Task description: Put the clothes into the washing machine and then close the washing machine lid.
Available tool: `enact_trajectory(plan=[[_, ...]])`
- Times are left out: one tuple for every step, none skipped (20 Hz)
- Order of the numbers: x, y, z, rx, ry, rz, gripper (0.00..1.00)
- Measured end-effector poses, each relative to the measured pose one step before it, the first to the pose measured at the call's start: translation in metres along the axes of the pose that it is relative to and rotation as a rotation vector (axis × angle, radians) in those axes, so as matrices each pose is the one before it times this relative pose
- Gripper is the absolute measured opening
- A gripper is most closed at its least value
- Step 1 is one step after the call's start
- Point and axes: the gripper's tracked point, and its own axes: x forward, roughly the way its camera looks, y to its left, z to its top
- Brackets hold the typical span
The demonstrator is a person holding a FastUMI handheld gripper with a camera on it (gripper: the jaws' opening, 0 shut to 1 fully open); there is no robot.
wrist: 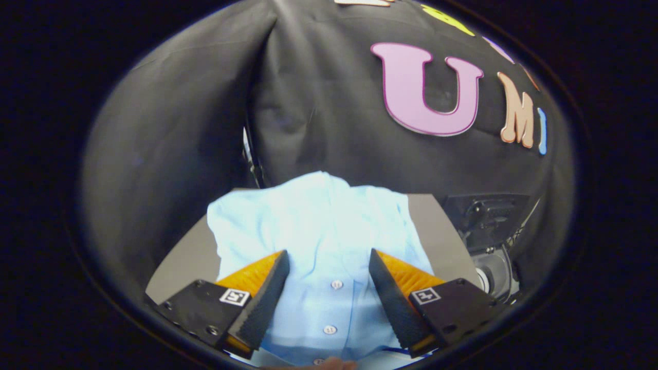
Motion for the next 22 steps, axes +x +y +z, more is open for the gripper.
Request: enact_trajectory(plan=[[0.00026,0.0,0.00059,0.03867,-0.00421,-0.00812,0.97],[0.00008,0.00043,0.00154,0.03519,-0.00468,-0.0131,0.97],[-0.00115,0.00049,-0.00005,0.00773,0.01081,-0.00137,0.97],[0.0002,-0.00104,0.00108,-0.00185,0.00611,-0.00223,0.96],[0.0021,-0.00211,-0.00116,-0.01702,0.01349,-0.00626,0.96],[-0.00136,-0.00424,-0.00016,-0.03187,0.0209,-0.00955,0.96],[-0.00073,-0.00106,0.00078,-0.01602,0.00469,-0.00289,0.94],[0.00175,0.00113,-0.00076,0.00895,0.00386,-0.013,0.91],[-0.00114,0.00035,-0.00113,-0.00072,0.0111,-0.00472,0.88],[0.00036,-0.00736,0.00018,-0.01409,0.00555,-0.03666,0.76],[-0.0024,-0.00205,0.00087,-0.01142,0.00661,-0.00397,0.63],[-0.00055,-0.00132,-0.00249,0.00425,0.00555,-0.00203,0.5],[-0.00257,-0.00002,-0.00154,0.01162,0.004,-0.008,0.37],[-0.0023,-0.00061,-0.0023,0.00915,0.00501,-0.00492,0.27],[-0.00358,-0.00305,0.00037,0.00769,0.00772,-0.02136,0.16],[-0.00142,-0.00708,-0.00509,-0.00998,0.02026,-0.03962,0.16],[-0.00563,-0.00686,-0.00041,-0.02969,0.00619,-0.03816,0.15],[0.00271,-0.00092,-0.00158,-0.00859,-0.00542,-0.01601,0.15],[0.0078,-0.00407,-0.0007,-0.00677,-0.01494,-0.00705,0.08],[-0.01882,0.00098,0.0042,0.01189,-0.01147,-0.00872,0.01],[-0.00386,-0.00068,0.00282,0.01085,-0.01934,-0.00147,0.01],[-0.00341,-0.00102,-0.00012,0.00624,-0.01085,-0.00085,0.01]])
